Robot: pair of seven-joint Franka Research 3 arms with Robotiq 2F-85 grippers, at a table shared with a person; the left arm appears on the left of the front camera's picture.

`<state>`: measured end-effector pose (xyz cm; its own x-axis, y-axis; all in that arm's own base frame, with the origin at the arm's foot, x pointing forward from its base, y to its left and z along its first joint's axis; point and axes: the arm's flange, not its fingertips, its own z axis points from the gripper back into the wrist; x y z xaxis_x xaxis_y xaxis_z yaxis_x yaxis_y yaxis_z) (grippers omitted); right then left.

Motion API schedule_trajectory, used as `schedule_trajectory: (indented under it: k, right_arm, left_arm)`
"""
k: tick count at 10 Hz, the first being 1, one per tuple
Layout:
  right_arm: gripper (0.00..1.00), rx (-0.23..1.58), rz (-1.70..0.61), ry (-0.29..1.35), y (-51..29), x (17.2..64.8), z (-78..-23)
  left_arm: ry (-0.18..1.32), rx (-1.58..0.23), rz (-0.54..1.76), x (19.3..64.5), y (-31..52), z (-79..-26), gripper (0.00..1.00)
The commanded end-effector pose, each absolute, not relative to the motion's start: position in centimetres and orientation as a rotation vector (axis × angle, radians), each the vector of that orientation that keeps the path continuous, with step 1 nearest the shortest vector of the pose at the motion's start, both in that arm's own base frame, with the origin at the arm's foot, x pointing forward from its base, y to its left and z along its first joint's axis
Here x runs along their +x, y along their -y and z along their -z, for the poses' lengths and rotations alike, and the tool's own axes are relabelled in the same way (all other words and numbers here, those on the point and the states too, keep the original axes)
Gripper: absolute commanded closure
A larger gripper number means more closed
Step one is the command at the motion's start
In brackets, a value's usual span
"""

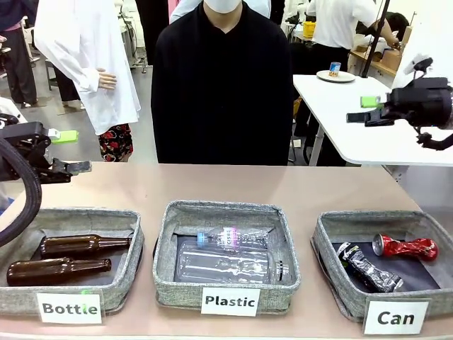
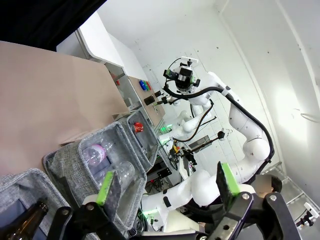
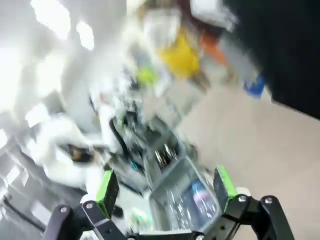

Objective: Sort the can waste into the basket.
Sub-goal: Pick up the can waste from the table and place it in the right Fabric basket.

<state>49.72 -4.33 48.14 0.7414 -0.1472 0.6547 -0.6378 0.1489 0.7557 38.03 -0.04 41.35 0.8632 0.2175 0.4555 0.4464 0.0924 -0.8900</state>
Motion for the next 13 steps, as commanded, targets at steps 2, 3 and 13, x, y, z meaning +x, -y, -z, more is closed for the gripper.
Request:
schedule_trajectory:
  k: [2, 3, 13]
  right_arm:
    - [0.00, 1.403, -0.397, 0.699, 4.3, 49.7, -48.1]
    - [0.00, 1.403, -0.397, 0.699, 4.3, 49.7, -48.1]
    - [0.00, 1.403, -0.397, 0.699, 4.3, 49.7, -48.1]
  left_arm:
    - [0.552, -1.498, 0.172, 38.1, 0.0, -41.6, 0.00]
    - [0.552, -1.498, 0.172, 38.1, 0.0, -41.6, 0.00]
    - [0.552, -1.498, 0.172, 38.1, 0.0, -41.6, 0.00]
